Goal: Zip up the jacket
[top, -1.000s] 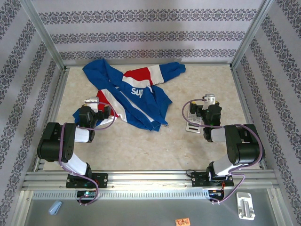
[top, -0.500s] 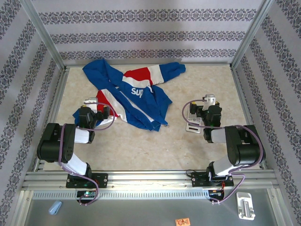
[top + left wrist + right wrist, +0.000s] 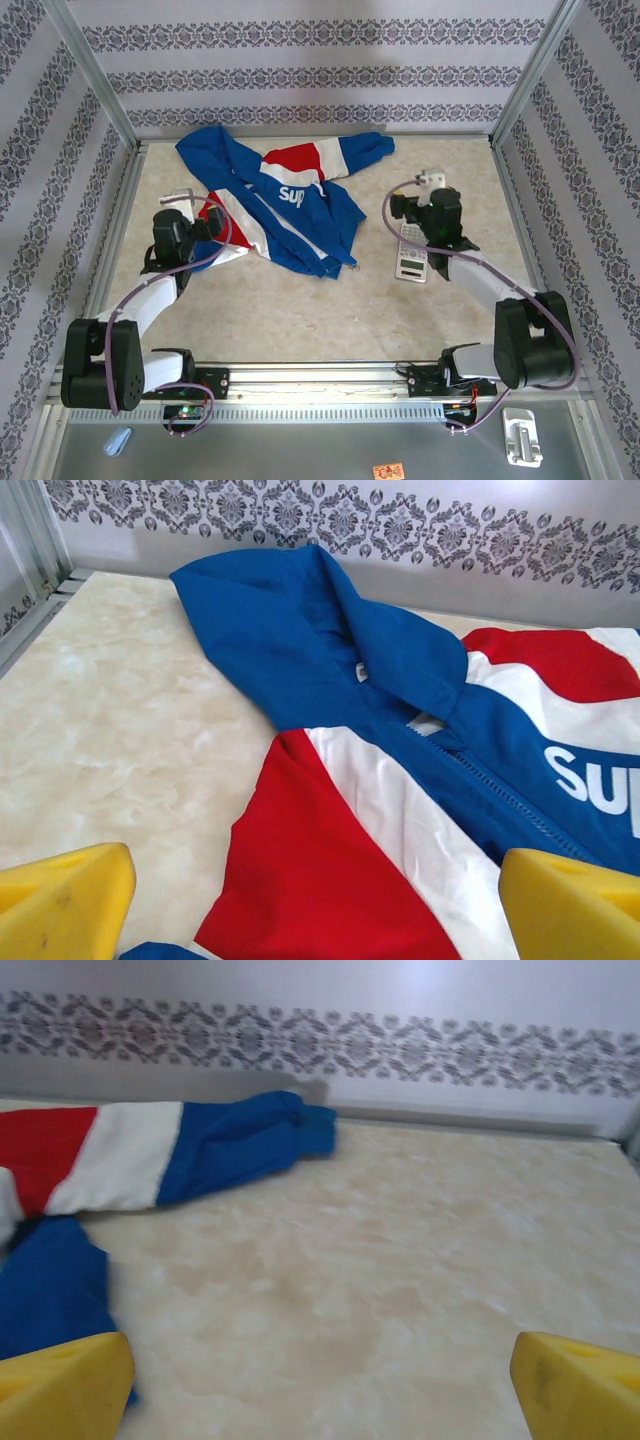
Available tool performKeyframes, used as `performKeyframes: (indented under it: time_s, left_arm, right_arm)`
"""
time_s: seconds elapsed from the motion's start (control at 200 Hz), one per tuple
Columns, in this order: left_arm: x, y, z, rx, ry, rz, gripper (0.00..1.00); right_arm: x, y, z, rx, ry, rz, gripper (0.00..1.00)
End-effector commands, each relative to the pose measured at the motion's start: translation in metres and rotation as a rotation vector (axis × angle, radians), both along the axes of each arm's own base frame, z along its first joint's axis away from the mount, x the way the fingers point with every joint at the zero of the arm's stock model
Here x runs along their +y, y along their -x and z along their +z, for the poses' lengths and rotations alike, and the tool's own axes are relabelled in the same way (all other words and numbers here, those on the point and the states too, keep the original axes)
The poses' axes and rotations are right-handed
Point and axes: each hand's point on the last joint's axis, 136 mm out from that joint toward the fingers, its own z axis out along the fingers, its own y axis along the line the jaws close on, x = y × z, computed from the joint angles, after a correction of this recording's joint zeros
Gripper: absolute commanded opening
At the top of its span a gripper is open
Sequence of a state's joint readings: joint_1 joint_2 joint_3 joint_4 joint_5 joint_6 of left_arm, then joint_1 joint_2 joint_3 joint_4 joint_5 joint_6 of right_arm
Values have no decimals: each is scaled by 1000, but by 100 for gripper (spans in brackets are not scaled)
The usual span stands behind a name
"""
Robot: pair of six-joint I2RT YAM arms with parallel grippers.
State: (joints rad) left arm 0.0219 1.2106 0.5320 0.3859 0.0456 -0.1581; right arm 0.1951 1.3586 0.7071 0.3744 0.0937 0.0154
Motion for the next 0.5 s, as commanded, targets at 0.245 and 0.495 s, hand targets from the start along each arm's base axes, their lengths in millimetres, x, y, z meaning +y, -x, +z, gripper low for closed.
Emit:
performKeyframes:
  time_s: [0.245,0.495]
  left_arm:
    - [-44,39,-67,393,446,15,63]
    - [-101,48,-107,561,526,-57,52]
  right_arm:
    - [114,-24,-74,489,45,163,86]
    - [187,-27,-121,665,3,297,54]
